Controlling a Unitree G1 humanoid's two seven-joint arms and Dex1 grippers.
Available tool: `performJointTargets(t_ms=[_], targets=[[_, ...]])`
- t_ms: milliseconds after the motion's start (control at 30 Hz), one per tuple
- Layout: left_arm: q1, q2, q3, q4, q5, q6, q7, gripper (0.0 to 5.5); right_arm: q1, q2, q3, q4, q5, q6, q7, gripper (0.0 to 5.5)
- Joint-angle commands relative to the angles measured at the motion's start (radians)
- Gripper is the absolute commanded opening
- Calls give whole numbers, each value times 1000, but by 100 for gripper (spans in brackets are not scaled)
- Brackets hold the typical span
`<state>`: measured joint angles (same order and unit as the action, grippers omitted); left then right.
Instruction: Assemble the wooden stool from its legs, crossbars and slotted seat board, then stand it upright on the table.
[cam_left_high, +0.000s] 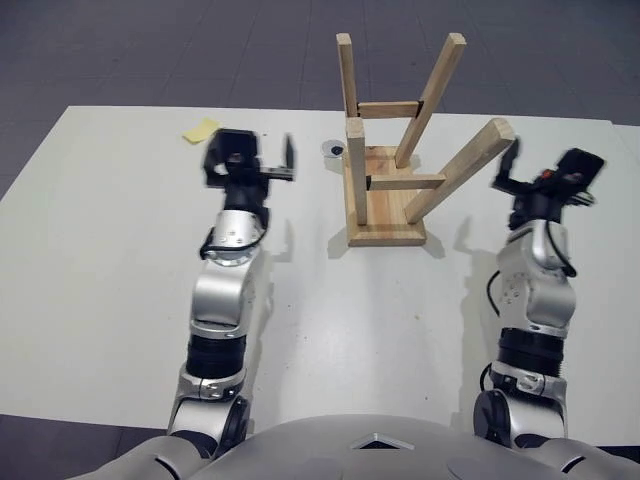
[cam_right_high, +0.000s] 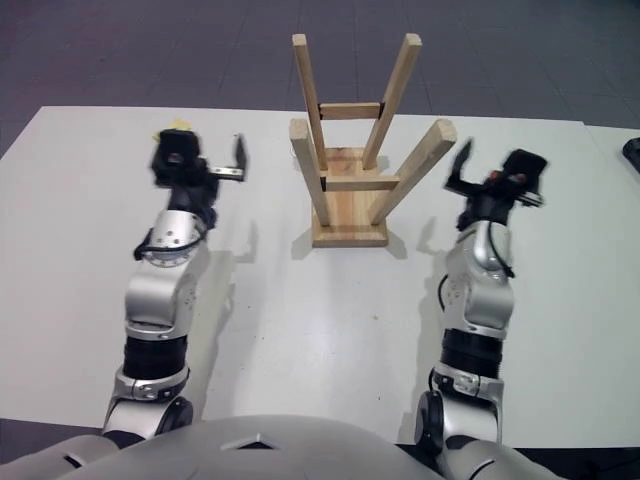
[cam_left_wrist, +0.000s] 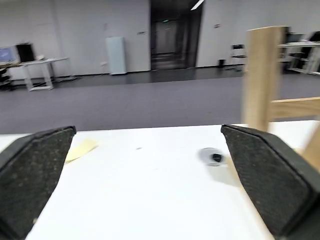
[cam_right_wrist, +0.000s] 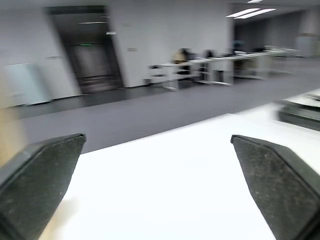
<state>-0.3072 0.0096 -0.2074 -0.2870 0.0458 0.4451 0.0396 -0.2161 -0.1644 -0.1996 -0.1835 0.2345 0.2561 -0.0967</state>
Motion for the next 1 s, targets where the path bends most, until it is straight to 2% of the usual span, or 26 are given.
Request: performJointTargets(t_ms=[33, 200, 300, 467, 567, 667, 733, 833, 1000], targets=[[-37, 23, -100, 72, 45, 10, -86, 540, 80, 5, 118, -164, 28, 84, 95, 539], [-26, 7, -85, 97, 43, 33, -88, 540, 71, 31, 85, -102, -28, 112, 27, 539], [-10, -4, -25, 102, 52, 63, -35, 540, 38, 42, 47, -60, -54, 124, -26, 539], [23, -37, 221, 108, 16, 88, 120, 540, -8, 20, -33, -162, 21, 116, 1, 539], [-8, -129, 448, 138, -114, 95, 249, 540, -60, 11, -106, -261, 143, 139, 25, 539], [-49, -176, 588, 206, -213, 85, 341, 540, -102, -7, -163, -345, 309, 179, 63, 539], [-60, -174, 598, 228, -226, 68, 362, 540, -99, -36, -165, -387, 389, 215, 106, 539], [-66, -154, 550, 226, -205, 43, 363, 540, -58, -88, -126, -438, 450, 294, 152, 539], [-61, -148, 504, 216, -193, 27, 363, 540, 40, -63, -58, -517, 480, 368, 106, 539]])
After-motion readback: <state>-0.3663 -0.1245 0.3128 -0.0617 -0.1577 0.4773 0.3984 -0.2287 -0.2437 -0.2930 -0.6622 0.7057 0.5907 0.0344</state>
